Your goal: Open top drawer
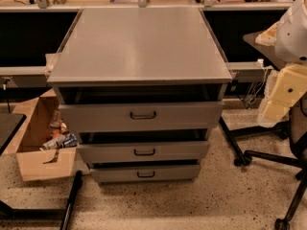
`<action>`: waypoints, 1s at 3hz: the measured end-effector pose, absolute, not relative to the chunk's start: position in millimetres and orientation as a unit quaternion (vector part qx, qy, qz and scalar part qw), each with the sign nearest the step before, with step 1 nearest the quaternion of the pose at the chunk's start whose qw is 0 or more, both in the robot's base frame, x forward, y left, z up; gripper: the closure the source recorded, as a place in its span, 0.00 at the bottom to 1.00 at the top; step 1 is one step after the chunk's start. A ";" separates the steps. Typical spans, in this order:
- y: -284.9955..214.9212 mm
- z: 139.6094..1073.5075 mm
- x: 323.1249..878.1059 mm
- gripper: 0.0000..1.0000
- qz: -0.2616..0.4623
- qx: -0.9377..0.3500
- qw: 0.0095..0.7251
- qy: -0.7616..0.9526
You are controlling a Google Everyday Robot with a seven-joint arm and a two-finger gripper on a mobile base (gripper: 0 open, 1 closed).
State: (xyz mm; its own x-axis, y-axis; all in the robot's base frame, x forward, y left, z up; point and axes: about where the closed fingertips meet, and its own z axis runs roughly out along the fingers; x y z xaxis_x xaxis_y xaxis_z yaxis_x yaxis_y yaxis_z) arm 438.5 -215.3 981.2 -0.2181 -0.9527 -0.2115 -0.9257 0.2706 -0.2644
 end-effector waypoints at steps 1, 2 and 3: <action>-215.3 981.2 438.5 0.00 -0.041 -0.603 0.167 0.779; -219.6 940.4 450.7 0.00 -0.041 -0.617 0.155 0.771; -221.6 859.6 464.8 0.00 -0.029 -0.649 0.134 0.748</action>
Offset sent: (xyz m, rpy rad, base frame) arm 0.0413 -0.0157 -0.1383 -0.0639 0.0698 0.1034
